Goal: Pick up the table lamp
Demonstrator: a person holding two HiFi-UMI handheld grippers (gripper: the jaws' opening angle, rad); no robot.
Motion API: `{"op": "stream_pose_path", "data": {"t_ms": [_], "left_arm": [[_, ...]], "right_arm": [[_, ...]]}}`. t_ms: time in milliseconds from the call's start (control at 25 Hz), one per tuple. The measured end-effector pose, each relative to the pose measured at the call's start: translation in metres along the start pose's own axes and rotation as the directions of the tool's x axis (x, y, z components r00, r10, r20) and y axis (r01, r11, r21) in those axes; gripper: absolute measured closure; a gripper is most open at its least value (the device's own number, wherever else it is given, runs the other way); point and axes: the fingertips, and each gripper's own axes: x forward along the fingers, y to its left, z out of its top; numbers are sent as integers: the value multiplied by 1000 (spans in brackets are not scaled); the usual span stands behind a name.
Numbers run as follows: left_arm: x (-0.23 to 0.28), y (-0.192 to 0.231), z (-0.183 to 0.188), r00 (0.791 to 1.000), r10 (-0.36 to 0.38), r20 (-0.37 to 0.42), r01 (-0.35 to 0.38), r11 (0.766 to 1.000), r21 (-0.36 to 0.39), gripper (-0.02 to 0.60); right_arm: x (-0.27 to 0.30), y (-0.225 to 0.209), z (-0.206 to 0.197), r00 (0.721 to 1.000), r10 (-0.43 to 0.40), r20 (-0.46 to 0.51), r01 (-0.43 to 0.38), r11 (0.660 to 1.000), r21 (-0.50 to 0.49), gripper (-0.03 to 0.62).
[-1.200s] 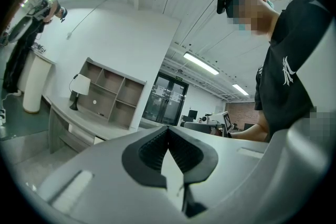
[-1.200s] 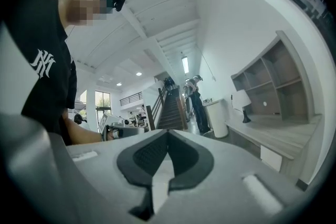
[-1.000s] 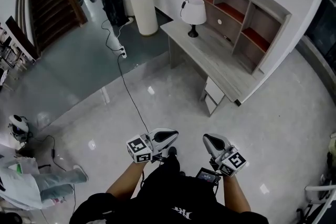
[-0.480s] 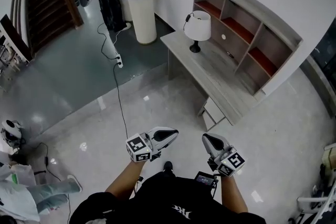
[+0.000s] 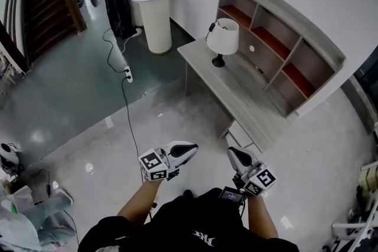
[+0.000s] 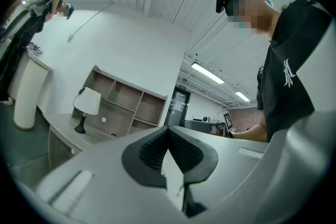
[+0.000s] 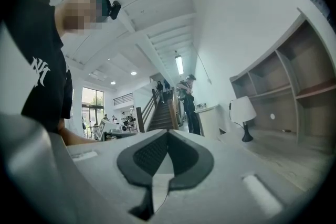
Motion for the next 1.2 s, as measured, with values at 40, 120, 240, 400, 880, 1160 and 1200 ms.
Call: {"op": "stream_pose_path", "data": {"t_ms": [40, 120, 240, 400, 880, 1160, 1200], "left_arm": [[1, 4, 3, 1000, 1, -1, -1, 1000, -5, 580], [3, 14, 6, 1000, 4, -6, -4, 1000, -12, 580], [9, 35, 3, 1000, 9, -6, -9, 1000, -17, 580], [24, 62, 4, 999, 39, -13, -39, 999, -20, 580], [82, 158, 42, 990, 137, -23, -138, 990, -26, 580], [111, 204, 45, 984, 177, -28, -179, 981, -71, 580], [113, 209, 44, 982, 184, -27, -186, 980, -77, 580]], "right_arm": [[3, -6, -2, 1000, -9, -12, 9, 1000, -6, 591], [9, -16, -2, 1000, -20, -15, 20, 1000, 0, 591], [22, -31, -4, 1000, -7, -16, 8, 1000, 12, 591], [41, -62, -5, 1000, 14, -13, -13, 999, 31, 591], [105, -167, 30, 995, 101, 5, -101, 993, 55, 591], [133, -225, 42, 990, 141, 15, -142, 982, 125, 591], [137, -230, 44, 989, 146, 15, -146, 981, 125, 591]]}}
